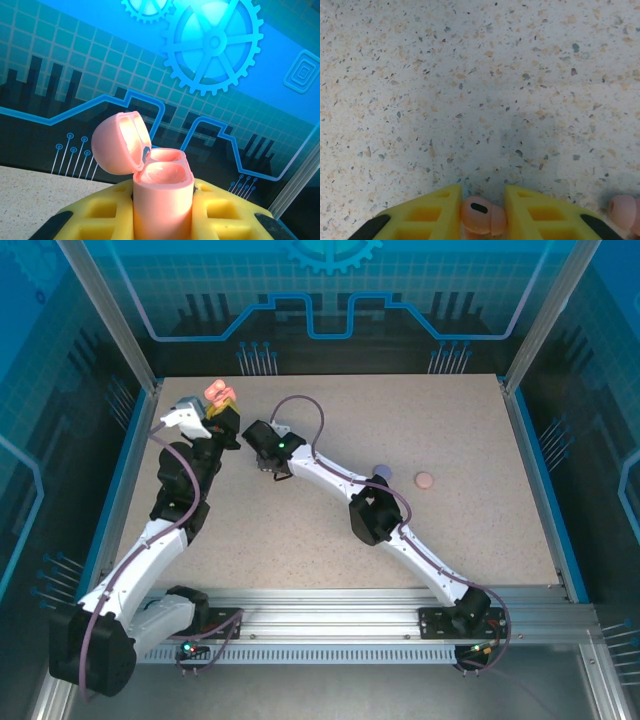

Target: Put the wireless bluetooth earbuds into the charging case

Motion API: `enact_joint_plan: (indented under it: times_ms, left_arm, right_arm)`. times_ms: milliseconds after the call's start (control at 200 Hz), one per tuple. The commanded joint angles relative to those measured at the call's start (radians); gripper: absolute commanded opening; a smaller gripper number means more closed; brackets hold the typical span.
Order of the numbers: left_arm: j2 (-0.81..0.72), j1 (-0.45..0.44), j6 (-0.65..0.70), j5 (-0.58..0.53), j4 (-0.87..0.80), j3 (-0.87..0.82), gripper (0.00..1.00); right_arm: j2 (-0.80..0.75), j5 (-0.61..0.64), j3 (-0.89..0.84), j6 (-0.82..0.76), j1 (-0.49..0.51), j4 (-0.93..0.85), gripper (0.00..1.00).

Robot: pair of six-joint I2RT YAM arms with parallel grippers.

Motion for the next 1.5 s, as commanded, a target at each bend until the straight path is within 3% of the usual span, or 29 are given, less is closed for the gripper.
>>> enact_joint_plan:
  times_ms: [0, 390, 1000, 1296, 1496]
  left_arm:
    - [-0.018, 0.005, -0.018, 0.0, 0.048, -0.017, 0.0]
    - [-0.026, 0.005, -0.015, 0.013, 0.028, -0.011, 0.0]
    - [-0.022, 0.004, -0.021, 0.059, 0.003, 0.006, 0.0]
    - [-0.021, 0.004, -0.015, 0.065, -0.004, 0.008, 0.0]
    - [-0.021, 0.004, -0.01, 0.069, -0.005, 0.01, 0.0]
  right_arm:
    - [0.047, 0.008, 0.019, 0.015, -0.011, -0.053, 0.25]
    - [-0.038, 0.002, -0.039, -0.076, 0.011, -0.105, 0.22]
    - [-0.336, 0.042, -0.514, -0.111, 0.11, -0.142, 0.21]
    - [-0.327, 0.013, -0.549, -0.047, 0.114, -0.167, 0.35]
    - [-0.304, -0.024, -0.515, -0.009, 0.11, -0.197, 0.35]
